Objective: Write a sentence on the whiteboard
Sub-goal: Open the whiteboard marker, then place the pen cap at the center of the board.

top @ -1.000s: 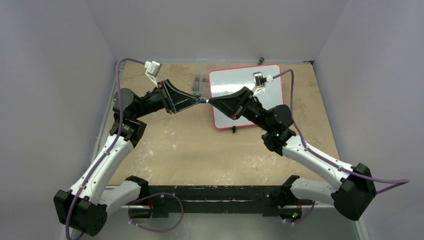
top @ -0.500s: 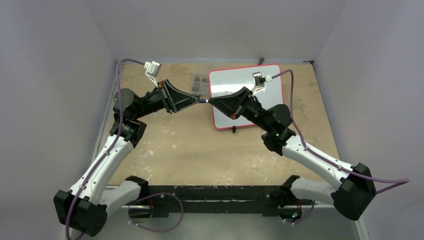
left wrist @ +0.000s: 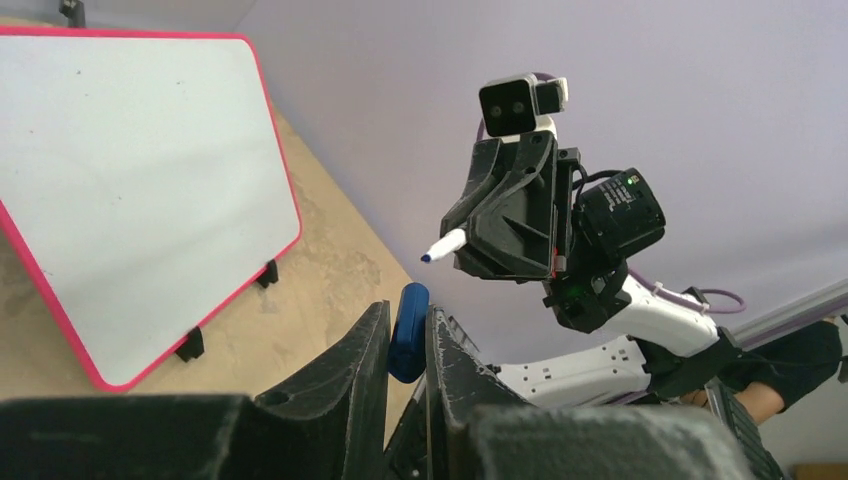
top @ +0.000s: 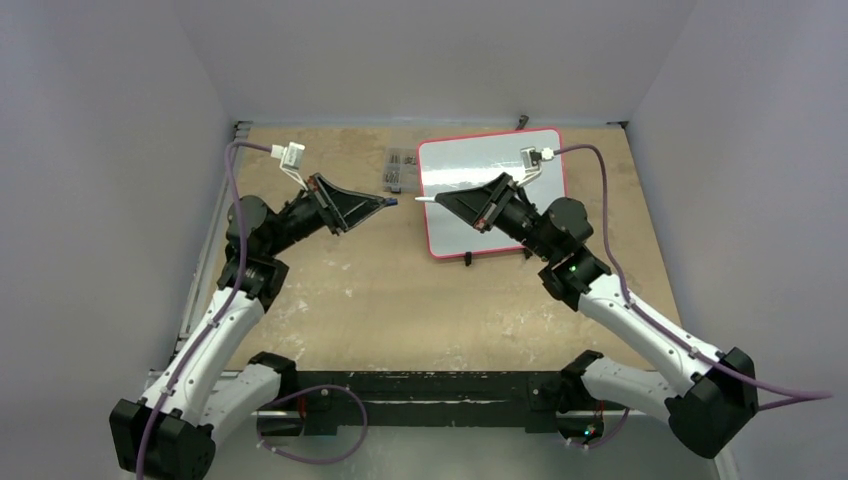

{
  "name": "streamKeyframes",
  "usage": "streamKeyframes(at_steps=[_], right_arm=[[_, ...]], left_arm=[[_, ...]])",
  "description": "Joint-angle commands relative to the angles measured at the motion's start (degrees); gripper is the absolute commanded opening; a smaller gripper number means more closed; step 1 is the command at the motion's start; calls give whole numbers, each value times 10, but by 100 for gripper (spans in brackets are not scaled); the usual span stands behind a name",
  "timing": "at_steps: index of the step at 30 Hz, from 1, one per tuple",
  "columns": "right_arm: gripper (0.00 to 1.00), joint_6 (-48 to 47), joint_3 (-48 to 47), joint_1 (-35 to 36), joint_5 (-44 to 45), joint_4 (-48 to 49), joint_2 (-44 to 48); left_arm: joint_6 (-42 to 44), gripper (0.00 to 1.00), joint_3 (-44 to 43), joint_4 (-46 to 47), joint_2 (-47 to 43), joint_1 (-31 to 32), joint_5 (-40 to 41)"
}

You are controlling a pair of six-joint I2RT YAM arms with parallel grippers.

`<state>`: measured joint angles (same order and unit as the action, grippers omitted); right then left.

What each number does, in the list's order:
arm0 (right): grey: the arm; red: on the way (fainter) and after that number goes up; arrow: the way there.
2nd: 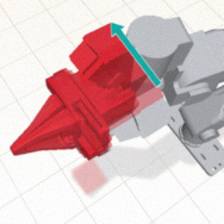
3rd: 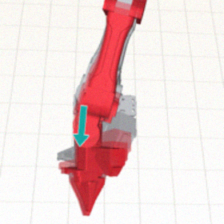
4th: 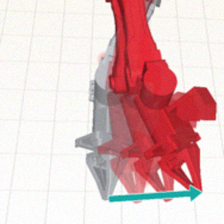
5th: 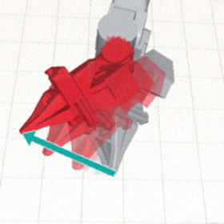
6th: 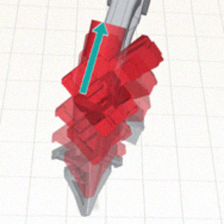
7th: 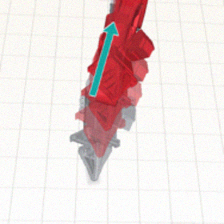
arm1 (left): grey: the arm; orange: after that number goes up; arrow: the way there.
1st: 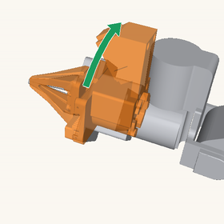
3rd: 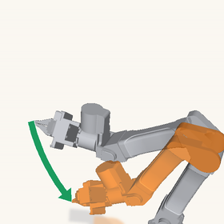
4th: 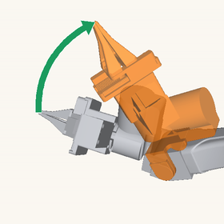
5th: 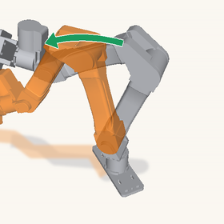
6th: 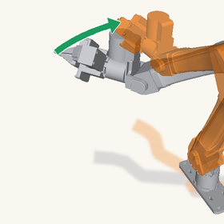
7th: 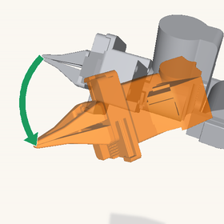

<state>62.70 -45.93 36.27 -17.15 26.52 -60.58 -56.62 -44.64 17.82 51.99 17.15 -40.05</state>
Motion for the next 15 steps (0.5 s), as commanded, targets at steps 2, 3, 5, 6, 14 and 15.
streamKeyframes(at_steps=[2,3,5,6,14,15], right_arm=[[0,2,-10,-24,6,-25,36],[0,-7,-12,-28,7,-38,41],[0,-36,-17,-32,19,-73,61],[0,-52,-18,-33,34,-94,70],[0,-151,2,-32,117,-202,140],[0,-158,7,-32,117,-203,145]], left_arm=[[-54,0,15,119,14,-28,1],[-56,0,16,115,18,-31,1],[-43,0,19,83,13,-35,8],[-17,0,18,41,7,-35,19],[159,0,10,-359,-24,-35,235],[161,0,22,-371,-20,-35,248]])
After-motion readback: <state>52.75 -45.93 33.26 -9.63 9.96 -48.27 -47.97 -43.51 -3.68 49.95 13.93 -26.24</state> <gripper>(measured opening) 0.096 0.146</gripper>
